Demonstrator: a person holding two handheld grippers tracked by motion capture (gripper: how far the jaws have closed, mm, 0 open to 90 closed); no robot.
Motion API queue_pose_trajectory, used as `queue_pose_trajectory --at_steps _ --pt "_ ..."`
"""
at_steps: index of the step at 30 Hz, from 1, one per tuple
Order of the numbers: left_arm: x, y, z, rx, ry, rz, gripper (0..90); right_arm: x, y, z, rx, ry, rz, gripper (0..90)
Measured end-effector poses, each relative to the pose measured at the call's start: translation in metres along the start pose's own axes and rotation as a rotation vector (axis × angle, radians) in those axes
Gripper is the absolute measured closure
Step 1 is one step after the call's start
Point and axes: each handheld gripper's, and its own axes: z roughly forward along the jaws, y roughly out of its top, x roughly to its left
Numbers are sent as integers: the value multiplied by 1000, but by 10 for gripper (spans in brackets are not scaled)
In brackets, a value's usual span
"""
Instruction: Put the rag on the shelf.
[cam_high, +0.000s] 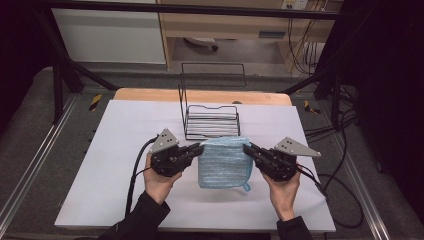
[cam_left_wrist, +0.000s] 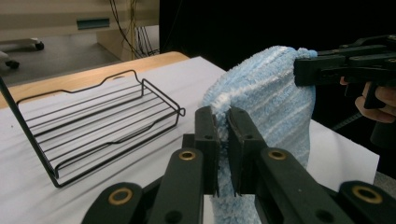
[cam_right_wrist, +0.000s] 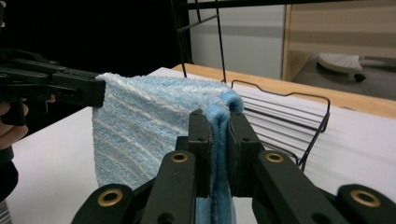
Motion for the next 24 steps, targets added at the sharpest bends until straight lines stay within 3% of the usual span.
queue_pose_trajectory --at_steps 12,24 --pt "2 22 -7 -82 23 16 829 8 24 -1 -77 -35 -40 824" --pt "7 54 -14 -170 50 26 829 14 57 3 -177 -58 -54 824"
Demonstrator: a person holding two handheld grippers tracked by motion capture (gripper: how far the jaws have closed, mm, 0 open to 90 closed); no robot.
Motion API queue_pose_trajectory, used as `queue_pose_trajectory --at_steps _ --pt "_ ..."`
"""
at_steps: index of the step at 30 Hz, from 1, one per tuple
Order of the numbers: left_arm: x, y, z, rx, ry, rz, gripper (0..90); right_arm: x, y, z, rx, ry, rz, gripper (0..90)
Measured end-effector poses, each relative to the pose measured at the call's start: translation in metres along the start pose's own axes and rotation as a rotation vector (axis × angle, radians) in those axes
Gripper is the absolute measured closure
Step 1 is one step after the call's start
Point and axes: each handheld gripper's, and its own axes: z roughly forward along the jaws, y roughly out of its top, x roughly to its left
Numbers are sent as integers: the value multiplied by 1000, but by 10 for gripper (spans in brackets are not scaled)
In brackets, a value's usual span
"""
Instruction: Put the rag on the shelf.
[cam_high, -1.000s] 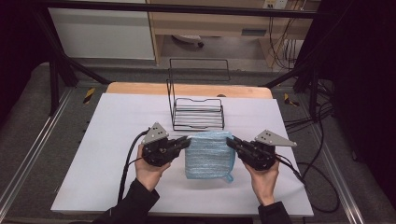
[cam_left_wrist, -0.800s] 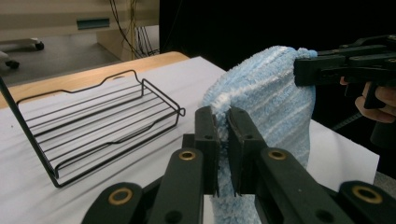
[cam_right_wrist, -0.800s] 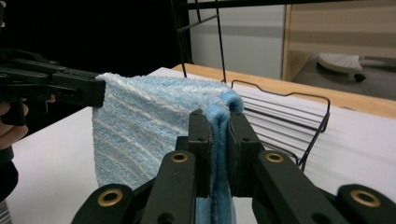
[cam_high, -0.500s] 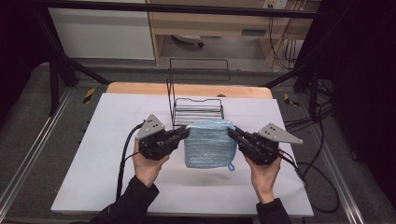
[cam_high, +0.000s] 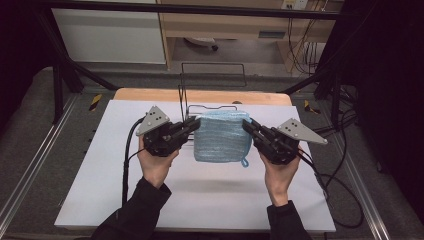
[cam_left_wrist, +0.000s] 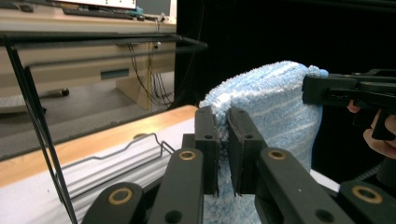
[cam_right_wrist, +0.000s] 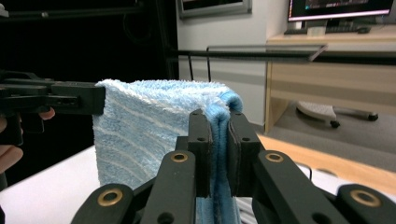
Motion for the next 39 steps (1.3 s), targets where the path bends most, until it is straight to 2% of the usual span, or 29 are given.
queue_pose_trajectory --at_steps 13,20,39 --pt "9 29 1 -82 21 2 829 3 33 13 -77 -32 -39 824" --pt "13 42 3 -110 39 11 829 3 44 19 -105 -45 -48 825" --pt "25 76 8 -205 54 0 829 3 82 38 -182 -74 -86 825"
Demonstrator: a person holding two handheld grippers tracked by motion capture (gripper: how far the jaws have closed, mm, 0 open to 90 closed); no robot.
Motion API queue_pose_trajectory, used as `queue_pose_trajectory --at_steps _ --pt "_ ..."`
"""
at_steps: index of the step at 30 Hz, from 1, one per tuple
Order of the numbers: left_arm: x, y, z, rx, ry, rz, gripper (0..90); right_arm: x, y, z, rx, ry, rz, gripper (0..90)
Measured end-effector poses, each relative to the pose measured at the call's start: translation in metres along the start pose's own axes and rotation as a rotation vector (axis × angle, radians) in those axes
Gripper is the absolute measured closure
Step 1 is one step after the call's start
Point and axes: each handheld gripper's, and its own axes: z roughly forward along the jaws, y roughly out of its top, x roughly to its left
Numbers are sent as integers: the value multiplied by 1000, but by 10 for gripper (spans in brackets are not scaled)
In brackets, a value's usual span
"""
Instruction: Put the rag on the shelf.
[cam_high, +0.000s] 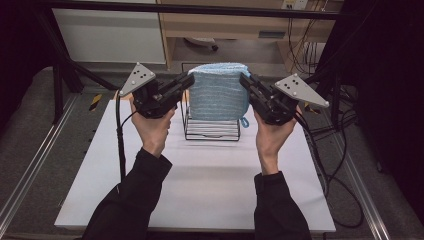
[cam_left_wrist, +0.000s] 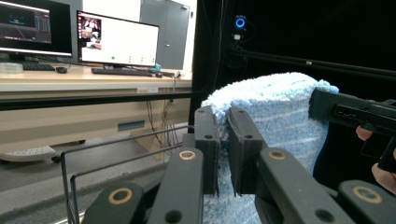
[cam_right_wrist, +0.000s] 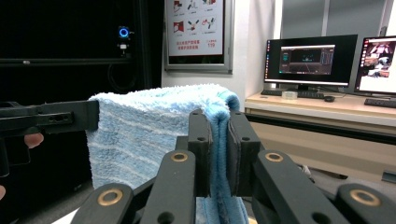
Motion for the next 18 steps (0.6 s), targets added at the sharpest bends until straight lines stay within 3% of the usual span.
queue_pose_trajectory --at_steps 8,18 --pt "6 14 7 -35 6 -23 827 -3 13 12 -25 0 2 825" --pt "13 28 14 -60 16 -21 827 -8 24 28 -42 -9 2 825"
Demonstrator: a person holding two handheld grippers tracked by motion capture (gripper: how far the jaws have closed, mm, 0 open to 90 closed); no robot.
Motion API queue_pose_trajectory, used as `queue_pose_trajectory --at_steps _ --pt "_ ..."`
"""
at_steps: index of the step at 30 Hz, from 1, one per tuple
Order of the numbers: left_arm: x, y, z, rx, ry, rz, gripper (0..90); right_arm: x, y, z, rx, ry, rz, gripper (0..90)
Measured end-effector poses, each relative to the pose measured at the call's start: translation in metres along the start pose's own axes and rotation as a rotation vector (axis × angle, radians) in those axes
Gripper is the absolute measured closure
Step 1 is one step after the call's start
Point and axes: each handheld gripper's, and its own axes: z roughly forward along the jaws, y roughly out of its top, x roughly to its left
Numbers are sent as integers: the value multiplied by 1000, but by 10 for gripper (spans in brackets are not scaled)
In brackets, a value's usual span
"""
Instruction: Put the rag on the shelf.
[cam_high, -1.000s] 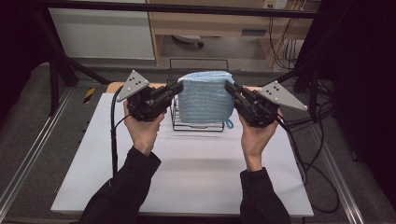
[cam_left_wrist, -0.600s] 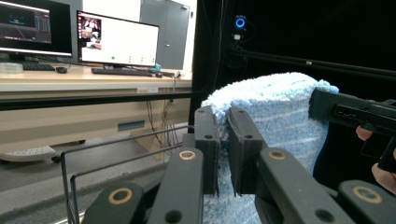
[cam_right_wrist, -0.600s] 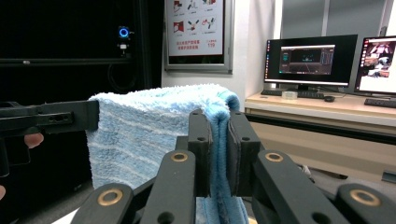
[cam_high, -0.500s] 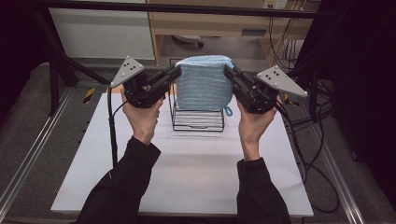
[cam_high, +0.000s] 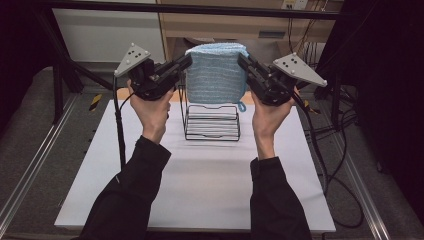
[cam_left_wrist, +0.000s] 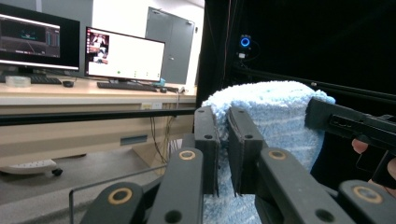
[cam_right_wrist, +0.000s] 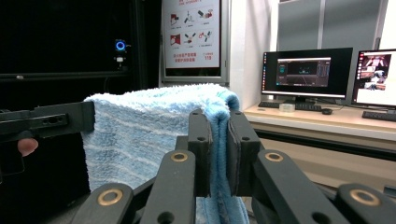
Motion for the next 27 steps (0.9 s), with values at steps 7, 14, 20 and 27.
queue_pose_trajectory --at_steps 7,14,20,27 --pt "3 12 5 -18 10 12 828 -3 11 10 -16 -1 -13 824" --pt "8 19 10 -33 5 -7 827 -6 18 20 -22 2 -16 825" --pt "11 27 16 -42 19 8 827 -11 23 29 -30 8 -11 824" --pt "16 34 23 -50 26 7 827 -17 29 40 -39 11 -8 823"
